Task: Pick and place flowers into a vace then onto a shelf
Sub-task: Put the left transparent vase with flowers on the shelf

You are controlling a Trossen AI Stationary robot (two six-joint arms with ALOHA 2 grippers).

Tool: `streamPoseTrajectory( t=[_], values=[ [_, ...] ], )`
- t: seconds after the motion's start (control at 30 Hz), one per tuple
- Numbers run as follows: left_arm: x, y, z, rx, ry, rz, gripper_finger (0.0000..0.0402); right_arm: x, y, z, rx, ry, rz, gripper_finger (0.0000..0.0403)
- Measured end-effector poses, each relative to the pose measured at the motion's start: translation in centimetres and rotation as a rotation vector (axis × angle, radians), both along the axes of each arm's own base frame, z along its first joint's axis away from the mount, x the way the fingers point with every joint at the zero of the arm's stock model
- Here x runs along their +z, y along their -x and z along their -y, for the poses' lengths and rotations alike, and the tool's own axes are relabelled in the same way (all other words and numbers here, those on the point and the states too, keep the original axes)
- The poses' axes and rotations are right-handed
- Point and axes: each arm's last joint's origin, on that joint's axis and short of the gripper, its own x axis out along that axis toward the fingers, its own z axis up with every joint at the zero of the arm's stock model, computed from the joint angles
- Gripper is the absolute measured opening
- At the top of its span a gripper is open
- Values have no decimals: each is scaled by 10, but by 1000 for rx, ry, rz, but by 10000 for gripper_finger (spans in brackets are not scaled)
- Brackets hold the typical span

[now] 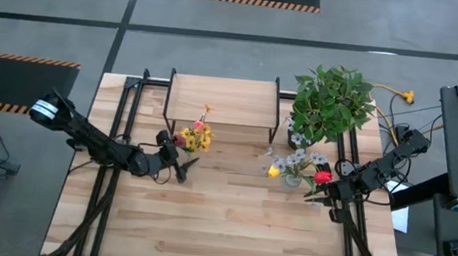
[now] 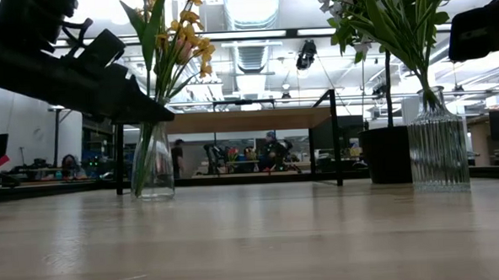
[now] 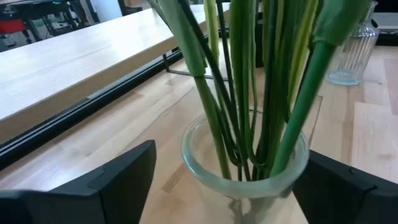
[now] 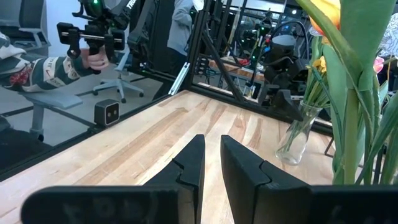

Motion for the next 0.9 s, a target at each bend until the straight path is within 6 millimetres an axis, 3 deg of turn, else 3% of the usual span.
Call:
streamPoseTrajectory(
  t=[0.53,0.7,0.9],
  values=[
    [0,0,0,12,39,27,171,0,0,0,0,-7,-2,43],
    [8,-4,1,13,58,79,171,0,0,0,0,-7,-2,43],
    [41,-23,7,-14,8,138,171,0,0,0,0,-7,-2,43]
  ],
)
